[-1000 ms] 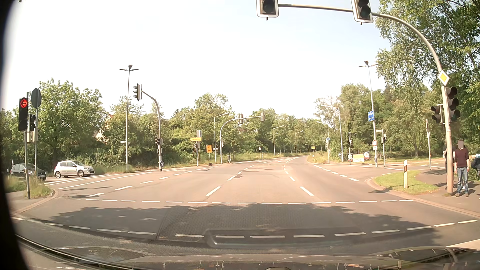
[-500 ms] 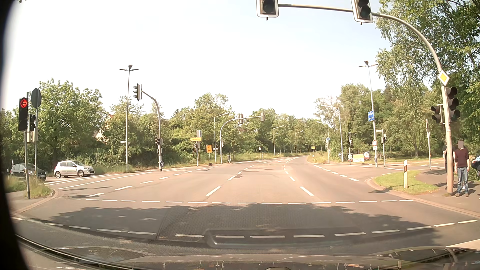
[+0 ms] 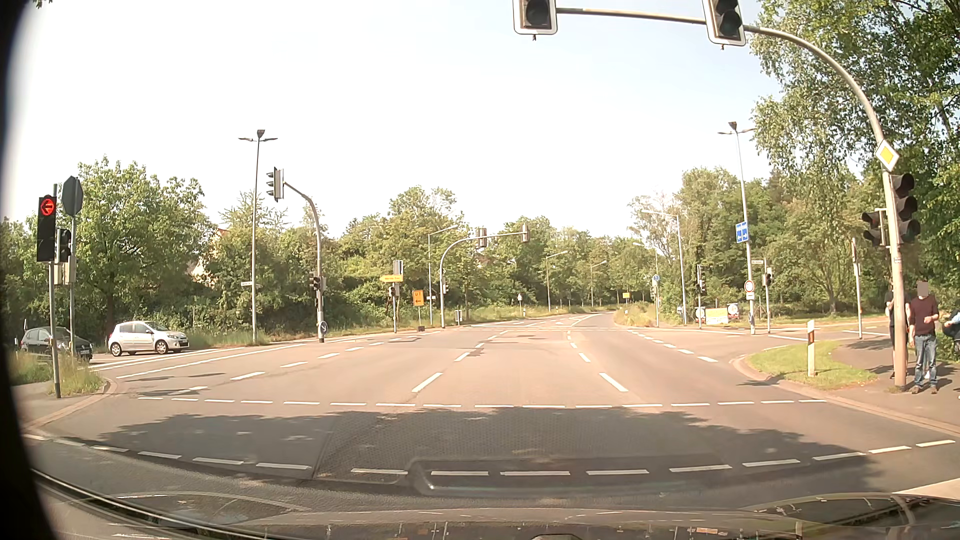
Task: Follow the waypoints while adhering to traffic rules and regulations
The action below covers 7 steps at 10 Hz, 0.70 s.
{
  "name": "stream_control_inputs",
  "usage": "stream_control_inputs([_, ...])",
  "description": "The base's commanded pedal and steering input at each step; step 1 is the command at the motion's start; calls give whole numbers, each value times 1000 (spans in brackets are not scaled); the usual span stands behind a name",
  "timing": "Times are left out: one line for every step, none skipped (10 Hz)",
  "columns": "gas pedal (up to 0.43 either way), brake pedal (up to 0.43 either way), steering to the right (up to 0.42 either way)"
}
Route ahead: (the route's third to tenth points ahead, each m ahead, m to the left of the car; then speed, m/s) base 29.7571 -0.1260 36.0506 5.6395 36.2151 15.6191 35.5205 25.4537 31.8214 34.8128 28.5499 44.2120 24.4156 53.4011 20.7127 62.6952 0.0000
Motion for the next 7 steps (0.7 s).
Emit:
stream_control_inputs([0, 232, -3])
stream_control_inputs([0, 232, -3])
stream_control_inputs([0, 232, -3])
stream_control_inputs([0, 232, -3])
stream_control_inputs([0, 232, -3])
stream_control_inputs([0, 232, -3])
stream_control_inputs([0, 232, -3])
